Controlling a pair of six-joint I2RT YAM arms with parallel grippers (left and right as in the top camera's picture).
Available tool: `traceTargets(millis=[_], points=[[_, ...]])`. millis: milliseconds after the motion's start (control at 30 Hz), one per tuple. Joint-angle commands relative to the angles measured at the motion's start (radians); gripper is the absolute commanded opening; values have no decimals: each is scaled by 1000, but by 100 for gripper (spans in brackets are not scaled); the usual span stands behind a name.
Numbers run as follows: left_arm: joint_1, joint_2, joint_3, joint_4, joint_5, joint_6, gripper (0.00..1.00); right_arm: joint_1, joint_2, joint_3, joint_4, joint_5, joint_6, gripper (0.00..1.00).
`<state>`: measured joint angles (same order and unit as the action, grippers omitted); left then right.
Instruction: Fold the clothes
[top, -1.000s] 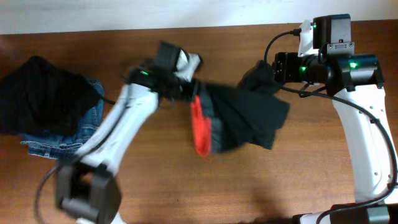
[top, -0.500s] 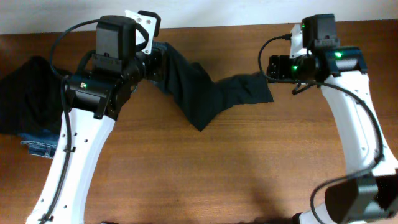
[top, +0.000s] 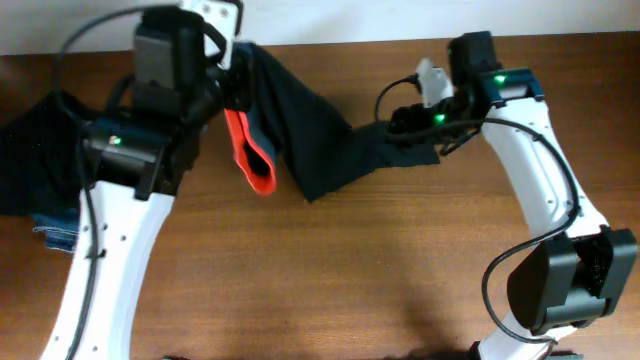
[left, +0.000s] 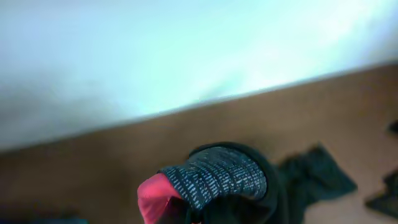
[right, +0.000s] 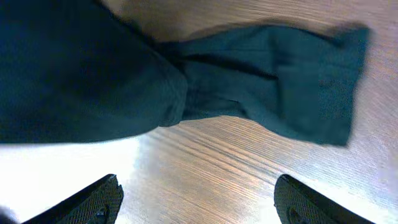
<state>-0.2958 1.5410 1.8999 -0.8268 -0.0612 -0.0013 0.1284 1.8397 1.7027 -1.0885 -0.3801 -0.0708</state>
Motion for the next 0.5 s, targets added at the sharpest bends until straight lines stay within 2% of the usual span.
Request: traceTargets(millis=[0,267,467], points=[[-2,-44,114,34,-81,57,1,71,2,-3,4,-32,-128,83],[-2,-43,291,96,-147,161,1,253,2,-3,139,-27,-161,83],[-2,-43,353,163,-158,236,0,297,2,-3,215,1,-73,85]])
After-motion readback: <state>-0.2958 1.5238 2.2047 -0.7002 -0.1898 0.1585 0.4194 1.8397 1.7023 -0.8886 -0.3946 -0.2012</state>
